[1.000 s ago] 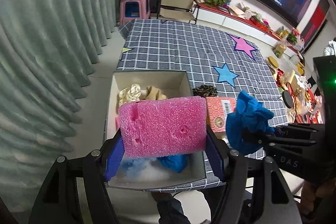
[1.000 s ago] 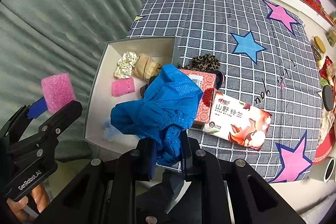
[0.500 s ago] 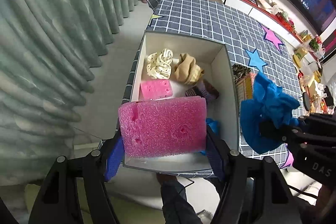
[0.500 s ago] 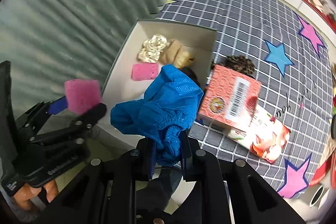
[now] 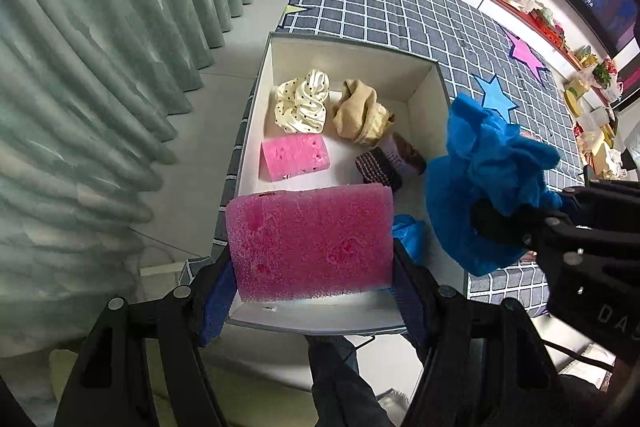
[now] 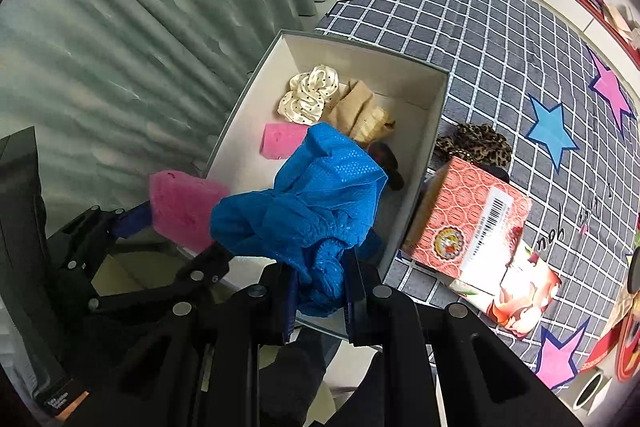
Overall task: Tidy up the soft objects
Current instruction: 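Carry the pink foam block and blue cloth over the white box with both tools, then open both tools to drop the foam block and blue cloth into the box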
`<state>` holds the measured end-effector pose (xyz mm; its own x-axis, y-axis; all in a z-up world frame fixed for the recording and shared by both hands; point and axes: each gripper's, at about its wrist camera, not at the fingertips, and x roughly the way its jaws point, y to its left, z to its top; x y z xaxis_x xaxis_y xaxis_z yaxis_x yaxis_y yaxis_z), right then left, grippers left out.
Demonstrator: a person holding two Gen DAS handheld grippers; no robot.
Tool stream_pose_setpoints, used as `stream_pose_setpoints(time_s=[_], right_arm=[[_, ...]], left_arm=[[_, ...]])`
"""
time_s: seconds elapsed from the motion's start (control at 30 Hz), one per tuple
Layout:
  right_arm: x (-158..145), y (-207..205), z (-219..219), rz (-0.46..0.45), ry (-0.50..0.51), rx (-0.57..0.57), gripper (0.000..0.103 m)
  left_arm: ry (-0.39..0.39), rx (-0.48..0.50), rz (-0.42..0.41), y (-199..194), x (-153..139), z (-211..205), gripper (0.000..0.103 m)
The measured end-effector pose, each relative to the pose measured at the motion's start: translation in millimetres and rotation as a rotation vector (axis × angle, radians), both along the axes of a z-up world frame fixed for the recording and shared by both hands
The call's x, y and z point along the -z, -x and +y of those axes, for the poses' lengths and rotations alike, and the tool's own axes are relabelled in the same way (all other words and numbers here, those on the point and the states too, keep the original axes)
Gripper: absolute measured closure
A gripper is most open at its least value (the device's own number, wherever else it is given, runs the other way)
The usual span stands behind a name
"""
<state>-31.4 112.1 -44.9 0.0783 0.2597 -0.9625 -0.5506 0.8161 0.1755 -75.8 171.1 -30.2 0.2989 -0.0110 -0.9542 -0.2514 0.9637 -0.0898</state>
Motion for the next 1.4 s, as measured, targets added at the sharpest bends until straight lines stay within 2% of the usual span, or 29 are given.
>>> stream_pose_setpoints(time_s=[0.8,0.87,0.9,0.93,0.97,1.0,1.07,1.13,1.23,1.4], right_arm=[[19.0,-12.8,6.5,0.045,0.020,0.016,0.085],[19.1,-13.5,6.4,0.045,0.006,0.022,0.072],[18.3,-14.6,5.6,0.042,-0.004,0.031,0.049],[16.5,-16.1,3.8,0.034,-0.018,0.046,0.022],[14.5,-16.8,2.1,0.025,-0.029,0.058,0.016],[8.7,-18.6,-2.8,0.003,-0.053,0.081,0.016],[1.6,-22.0,-8.8,-0.014,-0.067,0.099,0.016],[-9.4,-29.6,-23.4,-0.046,-0.080,0.139,0.016],[-19.3,-47.8,-57.9,-0.068,-0.089,0.241,0.016],[-6.0,-85.5,-121.9,-0.023,-0.046,0.430,0.016]], left_arm=[[0.028,-0.006,0.068,-9.6,21.1,0.5,0.028],[0.045,-0.010,0.084,-10.5,25.0,1.7,0.022],[0.055,-0.011,0.100,-11.4,28.3,2.1,0.022],[0.060,-0.013,0.112,-12.0,30.2,2.2,0.022],[0.075,-0.017,0.117,-12.7,31.9,3.1,0.021],[0.092,-0.023,0.111,-13.1,32.0,4.0,0.020],[0.112,-0.039,0.091,-14.1,29.0,5.9,0.011],[0.117,-0.042,0.069,-17.9,24.2,6.0,0.011],[0.179,-0.053,0.024,-27.1,14.7,7.7,0.011],[0.280,-0.066,-0.043,-51.3,0.7,0.8,0.011]])
